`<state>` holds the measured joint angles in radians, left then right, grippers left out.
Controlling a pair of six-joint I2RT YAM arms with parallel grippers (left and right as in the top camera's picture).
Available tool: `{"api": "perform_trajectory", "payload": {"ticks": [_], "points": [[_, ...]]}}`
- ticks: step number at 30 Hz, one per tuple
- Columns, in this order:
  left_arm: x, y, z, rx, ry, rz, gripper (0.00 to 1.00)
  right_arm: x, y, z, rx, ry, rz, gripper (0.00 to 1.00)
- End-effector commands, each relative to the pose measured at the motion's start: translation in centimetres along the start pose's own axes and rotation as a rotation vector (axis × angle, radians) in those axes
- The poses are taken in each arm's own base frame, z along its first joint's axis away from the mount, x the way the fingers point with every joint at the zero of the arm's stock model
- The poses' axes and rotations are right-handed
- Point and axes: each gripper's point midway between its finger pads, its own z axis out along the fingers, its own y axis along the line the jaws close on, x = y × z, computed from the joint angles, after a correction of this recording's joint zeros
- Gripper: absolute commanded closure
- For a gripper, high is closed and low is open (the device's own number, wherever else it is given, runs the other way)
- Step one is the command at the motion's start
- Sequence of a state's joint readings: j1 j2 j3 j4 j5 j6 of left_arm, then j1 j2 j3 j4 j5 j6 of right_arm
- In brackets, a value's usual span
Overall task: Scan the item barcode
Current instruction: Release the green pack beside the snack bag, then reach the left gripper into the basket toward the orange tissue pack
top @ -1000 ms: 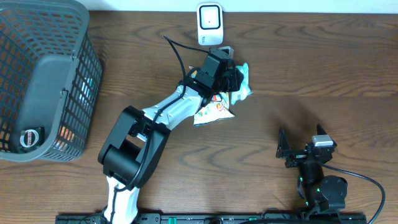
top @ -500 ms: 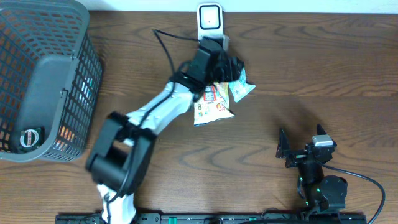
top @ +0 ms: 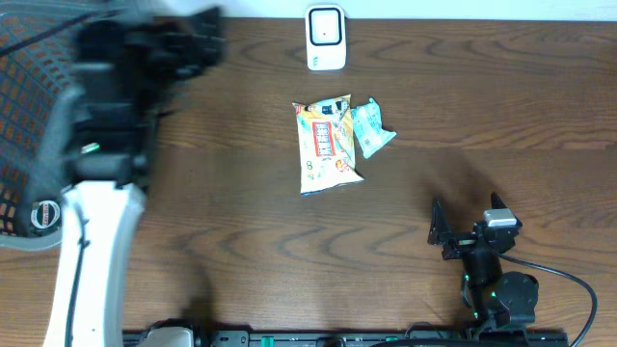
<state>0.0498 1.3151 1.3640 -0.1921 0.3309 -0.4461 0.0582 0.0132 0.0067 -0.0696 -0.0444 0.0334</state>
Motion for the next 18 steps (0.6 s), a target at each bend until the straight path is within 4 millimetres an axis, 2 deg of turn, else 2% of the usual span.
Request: {"api": "perform_trajectory", "payload": {"ticks": [1, 4, 6, 8, 9, 13, 14, 18], "points": [[-4.0, 5.8, -3.9, -0.158, -0.099, -0.033, 0.08, 0.1, -0.3, 0.0, 0.015, 0.005, 0.008, 0.01], [-5.2, 12.5, -7.0, -0.342, -0.126, -0.115, 0.07, 0.1, -0.3, 0.0, 0.015, 0.005, 0.008, 0.01], [-4.9, 17.7, -9.3, -0.514, -0.158, -0.274, 0.07, 0.1, -0.3, 0.0, 0.015, 0.005, 0.008, 0.01], [-3.5, 22.0, -11.7, -0.682, -0.181, -0.451, 0.06, 0.1, -0.3, 0.0, 0.015, 0.005, 0.008, 0.01], [-1.8, 24.8, -13.2, -0.802, -0.173, -0.563, 0.06, 0.1, -0.3, 0.0, 0.015, 0.005, 0.008, 0.01], [3.3, 29.7, -15.2, -1.055, -0.053, -0.646, 0.05, 0.1, -0.3, 0.0, 0.015, 0.005, 0.008, 0.01], [5.3, 31.0, -15.5, -1.13, 0.01, -0.664, 0.05, 0.1, -0.3, 0.0, 0.015, 0.005, 0.008, 0.01], [9.6, 33.4, -15.0, -1.223, 0.17, -0.716, 0.04, 0.1, -0.3, 0.0, 0.015, 0.005, 0.008, 0.01]]}}
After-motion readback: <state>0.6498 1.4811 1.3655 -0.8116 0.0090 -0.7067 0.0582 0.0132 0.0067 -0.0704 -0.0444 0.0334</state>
